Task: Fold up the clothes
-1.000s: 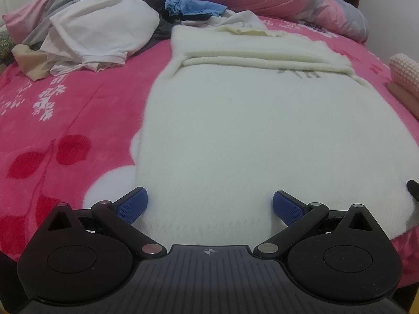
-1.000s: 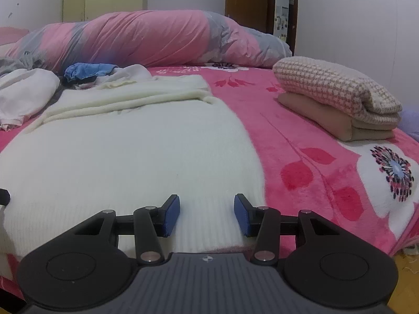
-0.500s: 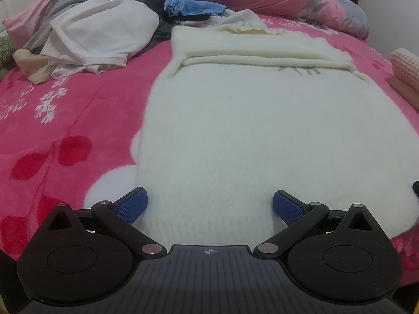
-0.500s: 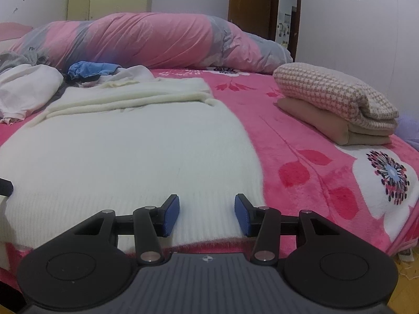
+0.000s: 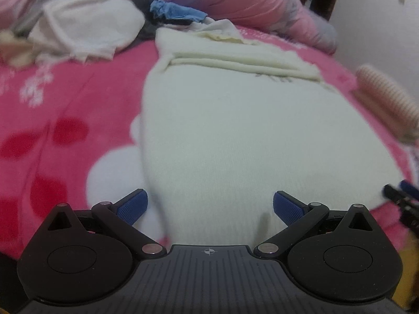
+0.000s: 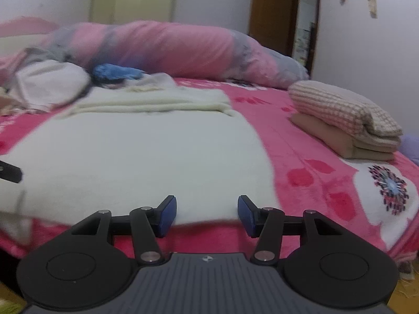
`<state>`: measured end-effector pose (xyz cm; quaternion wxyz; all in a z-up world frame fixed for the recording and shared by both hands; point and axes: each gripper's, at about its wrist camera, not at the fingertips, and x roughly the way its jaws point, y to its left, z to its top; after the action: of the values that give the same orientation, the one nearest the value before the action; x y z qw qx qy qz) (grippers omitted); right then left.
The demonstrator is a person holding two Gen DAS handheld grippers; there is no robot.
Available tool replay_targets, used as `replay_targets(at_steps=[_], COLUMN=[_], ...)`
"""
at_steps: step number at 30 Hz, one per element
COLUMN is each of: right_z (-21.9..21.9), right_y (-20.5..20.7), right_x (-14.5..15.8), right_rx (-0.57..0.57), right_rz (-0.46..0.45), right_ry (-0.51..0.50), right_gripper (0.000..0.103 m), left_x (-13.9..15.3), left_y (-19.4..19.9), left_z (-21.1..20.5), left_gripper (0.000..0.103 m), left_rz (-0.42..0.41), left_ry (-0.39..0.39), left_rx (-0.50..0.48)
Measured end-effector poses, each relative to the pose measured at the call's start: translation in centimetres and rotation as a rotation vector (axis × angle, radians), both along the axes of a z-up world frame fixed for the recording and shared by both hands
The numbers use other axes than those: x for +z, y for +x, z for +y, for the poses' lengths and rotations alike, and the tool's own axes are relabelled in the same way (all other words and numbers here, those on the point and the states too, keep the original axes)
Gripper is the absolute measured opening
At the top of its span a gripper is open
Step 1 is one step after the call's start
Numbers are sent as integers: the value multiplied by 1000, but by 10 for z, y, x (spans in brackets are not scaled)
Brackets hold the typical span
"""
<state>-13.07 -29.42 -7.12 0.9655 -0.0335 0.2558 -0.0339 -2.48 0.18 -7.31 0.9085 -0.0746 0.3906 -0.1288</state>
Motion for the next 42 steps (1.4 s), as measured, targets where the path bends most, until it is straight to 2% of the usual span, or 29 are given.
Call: replay_targets(at_steps=[7,10,12,14,15,18,23,25,27,28,29,32,36,42], right_z=[69,110,134,149,155,163,162,161,162,164,166,175,187,211], right_y=[-10,-5,-3,-3,-3,-5,-7,-7,-7,-7,-7,-7,-4,2], right_x=[10,3,-4,-6,-6,-6,-10,-10,-12,-13,-13,-14,-14,-21], right_rx=[300,430,501,547,564,582,573,570,572,577,581,593,623,619], right_rz=[-91,-82,-73,-75,-77,-70,-44,-28,-15,-9,-7,-10,-19,-47], right_ry=[-97,-178,-229,-230,-218,-175,-161,-154,-157,-164,-173,-184,-187,-288], right_gripper=[58,59,59,59,59,59,59,59,59,59,62,71,71,67], left_x=[0,1,2,2,2,0,-12,-16,-20,-22,-23,-27,-35,-39], left_y=[-23,-21,-19,-15,-14,-10,-6,-7,-5,-4,-2,4,11,13], left_z=[32,43,50,54,55,53,47,46,48,50,54,66,85,98], left_gripper=[99,94,78,72,65,57,48,41,24,20,15,10,8,8], left_rz=[-48,-44,-36,-25,-23,1,54,62,76,84,99,165,245,278], left_ry=[-117,-166,-204,-230,-242,-241,-247,-259,-282,-299,-330,-442,-630,-802], left_rx=[29,62,71,63,59,27,-4,-6,6,13,16,22,30,11])
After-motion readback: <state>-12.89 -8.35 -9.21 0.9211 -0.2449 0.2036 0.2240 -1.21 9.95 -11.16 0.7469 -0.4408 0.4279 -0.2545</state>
